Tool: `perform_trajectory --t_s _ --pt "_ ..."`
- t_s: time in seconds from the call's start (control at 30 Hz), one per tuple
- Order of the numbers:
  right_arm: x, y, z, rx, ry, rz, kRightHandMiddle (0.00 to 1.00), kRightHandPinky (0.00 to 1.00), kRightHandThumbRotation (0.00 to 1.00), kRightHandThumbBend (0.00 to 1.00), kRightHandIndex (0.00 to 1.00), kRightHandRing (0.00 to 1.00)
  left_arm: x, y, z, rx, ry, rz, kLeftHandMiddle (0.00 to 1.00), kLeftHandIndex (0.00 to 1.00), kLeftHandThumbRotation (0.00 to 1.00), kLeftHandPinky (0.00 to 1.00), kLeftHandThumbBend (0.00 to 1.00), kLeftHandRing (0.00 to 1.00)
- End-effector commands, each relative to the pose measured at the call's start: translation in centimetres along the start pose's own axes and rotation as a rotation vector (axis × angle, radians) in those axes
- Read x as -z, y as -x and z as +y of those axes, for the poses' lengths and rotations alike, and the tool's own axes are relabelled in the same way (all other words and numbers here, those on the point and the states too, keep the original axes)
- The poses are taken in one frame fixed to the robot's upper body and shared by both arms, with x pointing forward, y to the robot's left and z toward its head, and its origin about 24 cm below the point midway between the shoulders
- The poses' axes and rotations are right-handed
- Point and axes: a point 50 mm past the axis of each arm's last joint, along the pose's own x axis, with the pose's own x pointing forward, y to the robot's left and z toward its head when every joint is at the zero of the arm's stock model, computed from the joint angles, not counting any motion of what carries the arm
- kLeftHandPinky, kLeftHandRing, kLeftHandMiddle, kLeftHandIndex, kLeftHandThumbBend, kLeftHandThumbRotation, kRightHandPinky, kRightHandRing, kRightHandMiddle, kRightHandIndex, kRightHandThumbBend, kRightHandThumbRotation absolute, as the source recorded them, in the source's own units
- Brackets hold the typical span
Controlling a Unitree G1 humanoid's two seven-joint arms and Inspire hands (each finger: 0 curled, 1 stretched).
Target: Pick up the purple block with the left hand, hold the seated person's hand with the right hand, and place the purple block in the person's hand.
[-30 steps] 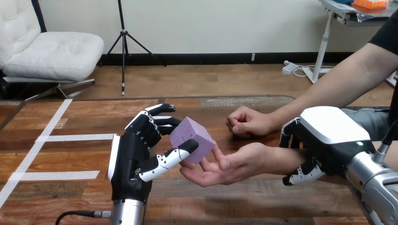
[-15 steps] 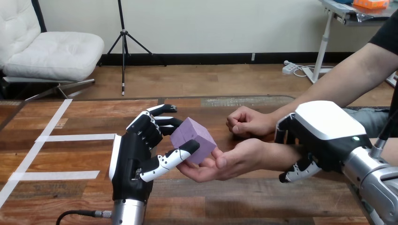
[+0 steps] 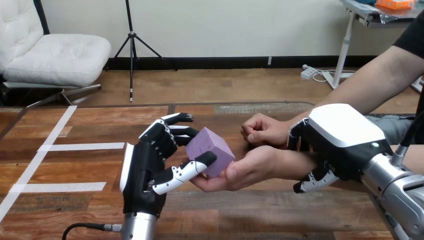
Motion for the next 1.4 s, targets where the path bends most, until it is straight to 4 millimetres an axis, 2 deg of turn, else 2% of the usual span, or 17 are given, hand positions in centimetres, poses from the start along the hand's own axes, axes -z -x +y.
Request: perform_trajectory --t_s 0.0,1.37 --pt "-1.1 -0.7 -3.5 0.168 0.039 -0.059 0.46 0.32 0.0 0.81 0.49 0.38 -0.6 -1.5 -3.1 0.03 0.095 -0.06 0.51 0.62 0.0 0.54 0.75 0.48" --pt "-2.4 -1.1 -4.1 0.179 0.052 -0.076 0.46 0.34 0.0 0.77 0.48 0.39 0.4 0.3 -4.2 0.105 0.124 0.017 0.51 0.61 0.0 0.52 0.76 0.48"
